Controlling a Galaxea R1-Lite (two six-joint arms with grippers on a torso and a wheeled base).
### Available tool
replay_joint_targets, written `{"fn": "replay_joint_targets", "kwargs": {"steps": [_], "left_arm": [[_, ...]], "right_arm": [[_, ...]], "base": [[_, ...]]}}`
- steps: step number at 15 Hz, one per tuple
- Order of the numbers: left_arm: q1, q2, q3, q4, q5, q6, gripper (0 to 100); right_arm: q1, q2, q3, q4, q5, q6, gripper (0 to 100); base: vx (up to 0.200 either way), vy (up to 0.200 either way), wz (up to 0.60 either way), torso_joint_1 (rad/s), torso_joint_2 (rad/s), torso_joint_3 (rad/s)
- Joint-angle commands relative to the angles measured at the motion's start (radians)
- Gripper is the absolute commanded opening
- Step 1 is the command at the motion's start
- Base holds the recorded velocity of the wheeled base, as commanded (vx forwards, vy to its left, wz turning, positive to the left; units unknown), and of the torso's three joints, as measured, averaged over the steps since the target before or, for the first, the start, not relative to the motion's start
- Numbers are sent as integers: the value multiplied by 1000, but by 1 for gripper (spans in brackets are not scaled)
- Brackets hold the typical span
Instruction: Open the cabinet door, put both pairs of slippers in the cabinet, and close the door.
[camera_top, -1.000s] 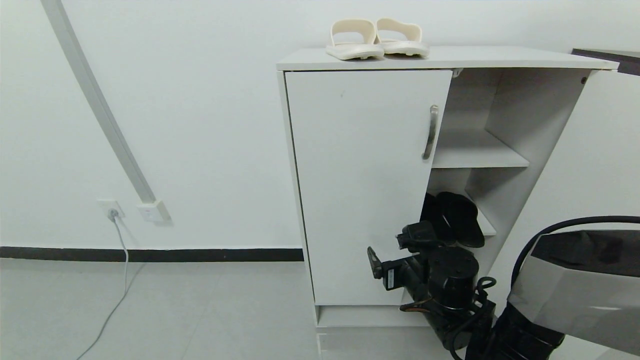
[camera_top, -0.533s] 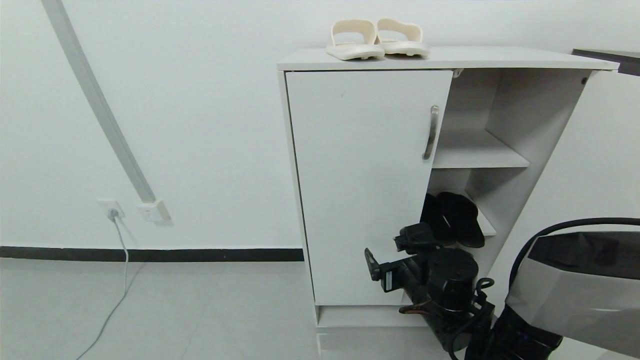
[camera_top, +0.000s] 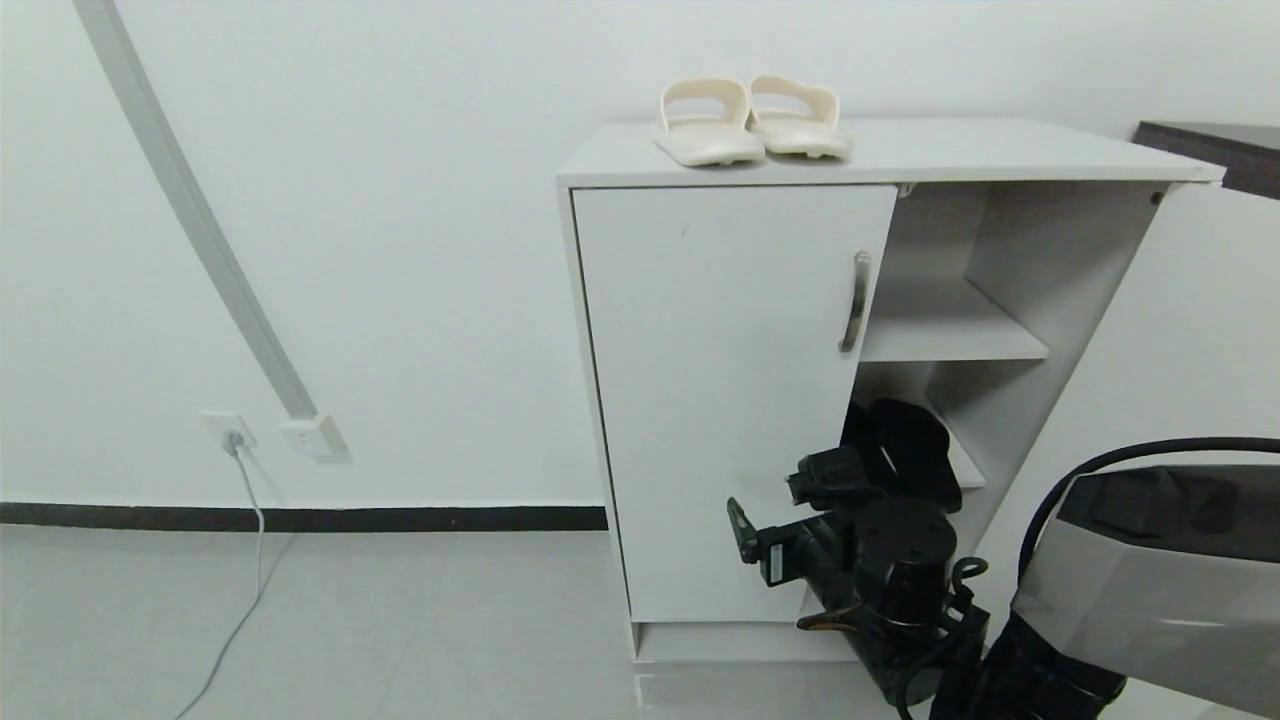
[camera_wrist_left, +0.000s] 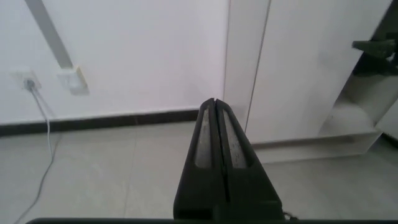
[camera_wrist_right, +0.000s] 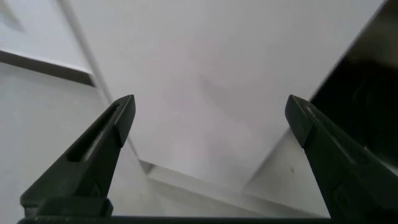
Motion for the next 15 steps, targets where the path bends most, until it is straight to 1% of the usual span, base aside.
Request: {"fn": "replay_joint_targets", "kwargs": {"steps": [1, 10, 15], "left_arm": [[0, 1, 0, 1, 1, 0, 0], [0, 1, 0, 1, 1, 0, 0], [2, 1, 0, 1, 1, 0, 0]], "right_arm": [[4, 0, 5, 3, 0, 0, 100], [10, 0, 11, 2, 3, 2, 100], [14, -2, 12, 2, 3, 0, 100]], "base": [[0, 0, 0, 32, -544, -349], [0, 0, 0, 133, -472, -339], [0, 0, 0, 182, -495, -319]]}}
